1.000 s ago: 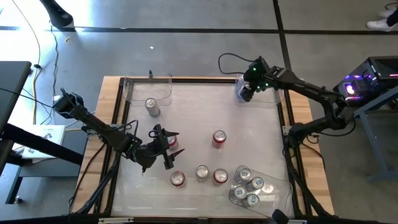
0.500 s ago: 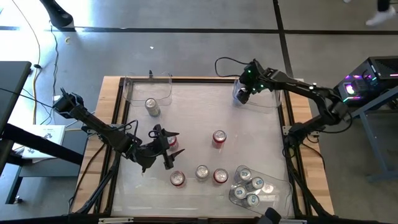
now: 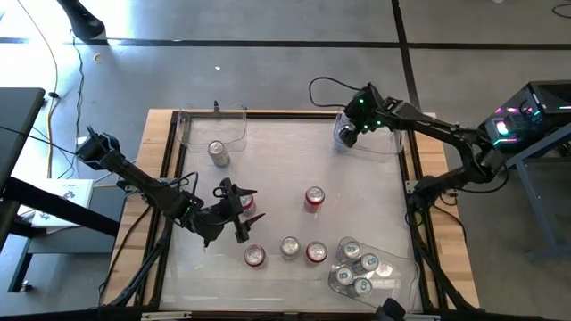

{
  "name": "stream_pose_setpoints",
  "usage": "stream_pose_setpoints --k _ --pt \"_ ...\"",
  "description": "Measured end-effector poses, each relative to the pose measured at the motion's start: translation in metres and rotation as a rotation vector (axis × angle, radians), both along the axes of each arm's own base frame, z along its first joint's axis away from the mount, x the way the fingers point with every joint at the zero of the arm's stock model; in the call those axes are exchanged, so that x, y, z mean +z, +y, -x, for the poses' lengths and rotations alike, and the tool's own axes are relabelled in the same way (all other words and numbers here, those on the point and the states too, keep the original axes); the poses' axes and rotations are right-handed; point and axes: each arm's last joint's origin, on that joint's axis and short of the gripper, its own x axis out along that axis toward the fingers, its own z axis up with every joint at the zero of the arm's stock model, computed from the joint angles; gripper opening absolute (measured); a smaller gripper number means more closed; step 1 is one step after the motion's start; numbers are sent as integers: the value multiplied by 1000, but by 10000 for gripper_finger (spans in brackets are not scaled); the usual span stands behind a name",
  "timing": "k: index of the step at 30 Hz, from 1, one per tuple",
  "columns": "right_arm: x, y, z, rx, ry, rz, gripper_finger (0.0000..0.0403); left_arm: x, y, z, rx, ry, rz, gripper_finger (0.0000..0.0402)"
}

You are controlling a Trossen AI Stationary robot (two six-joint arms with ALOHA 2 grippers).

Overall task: Sort soda cans
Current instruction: Put the blue white soda can into the top right transparent bin

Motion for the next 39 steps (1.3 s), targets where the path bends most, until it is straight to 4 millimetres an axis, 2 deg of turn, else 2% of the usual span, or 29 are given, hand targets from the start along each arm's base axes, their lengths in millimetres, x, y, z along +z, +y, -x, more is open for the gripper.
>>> stream_pose_setpoints --k 5,11,16,19,22,26,29,35,39 --pt "29 17 11 -19 -76 88 330 0 0 0 10 -6 2 332" --pt "73 60 24 -41 -210 256 331 3 6 0 72 -32 -4 332" --pt "93 98 24 57 -352 273 332 32 35 1 87 45 22 332" --pt "95 116 18 113 -379 256 332 54 60 10 165 134 44 332" --pt "91 132 8 142 -353 274 332 65 87 23 272 232 155 332" --pt "82 151 -8 180 -292 314 332 58 116 46 502 385 223 332" --pt "74 163 -18 200 -250 344 332 53 132 58 608 504 244 333" --pt "64 182 -30 237 -205 369 332 45 159 56 634 506 286 333" --pt "63 190 -31 251 -207 372 332 29 178 58 619 546 357 333"
